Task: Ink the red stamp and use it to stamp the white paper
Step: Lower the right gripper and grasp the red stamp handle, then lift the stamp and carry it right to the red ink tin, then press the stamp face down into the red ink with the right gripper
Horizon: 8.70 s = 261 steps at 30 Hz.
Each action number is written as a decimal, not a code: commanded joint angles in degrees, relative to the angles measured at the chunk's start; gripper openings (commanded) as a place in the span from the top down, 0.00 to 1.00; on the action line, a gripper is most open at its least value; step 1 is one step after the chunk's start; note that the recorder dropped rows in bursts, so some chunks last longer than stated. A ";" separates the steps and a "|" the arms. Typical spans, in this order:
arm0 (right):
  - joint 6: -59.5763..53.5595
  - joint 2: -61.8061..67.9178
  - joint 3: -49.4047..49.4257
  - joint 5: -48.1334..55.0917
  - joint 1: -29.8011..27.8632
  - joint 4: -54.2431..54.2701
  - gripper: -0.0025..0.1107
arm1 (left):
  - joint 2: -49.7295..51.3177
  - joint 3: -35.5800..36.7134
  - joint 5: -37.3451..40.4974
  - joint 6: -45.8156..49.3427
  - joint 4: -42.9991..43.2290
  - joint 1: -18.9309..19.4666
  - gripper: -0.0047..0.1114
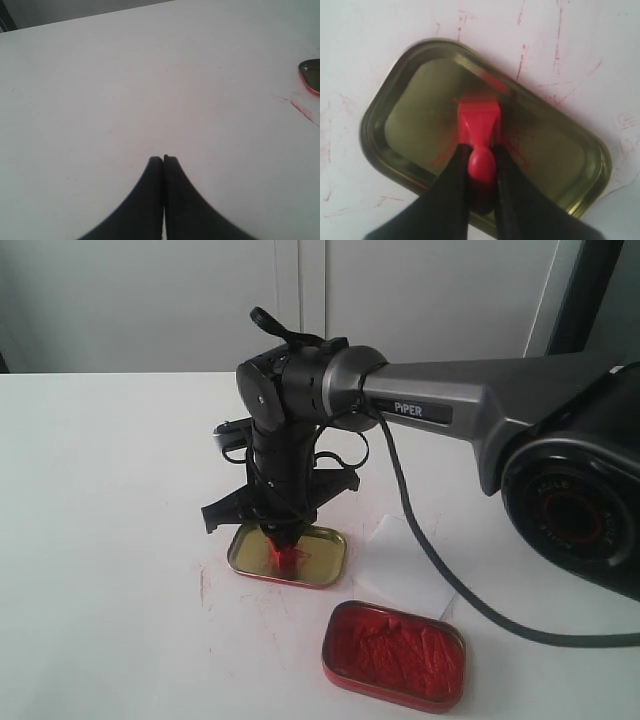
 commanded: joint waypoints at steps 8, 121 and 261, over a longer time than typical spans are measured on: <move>0.32 -0.25 -0.21 -0.20 0.05 -0.55 0.98 | -0.20 0.19 -0.24 0.16 -0.16 0.14 0.96; -3.90 -30.47 52.49 -15.35 -4.06 -4.89 0.98 | -0.20 0.19 -0.24 0.16 -0.16 0.14 0.96; -1.29 -41.61 57.53 -20.89 -4.06 -1.38 0.98 | -0.20 0.19 -0.24 0.16 -0.16 0.14 0.96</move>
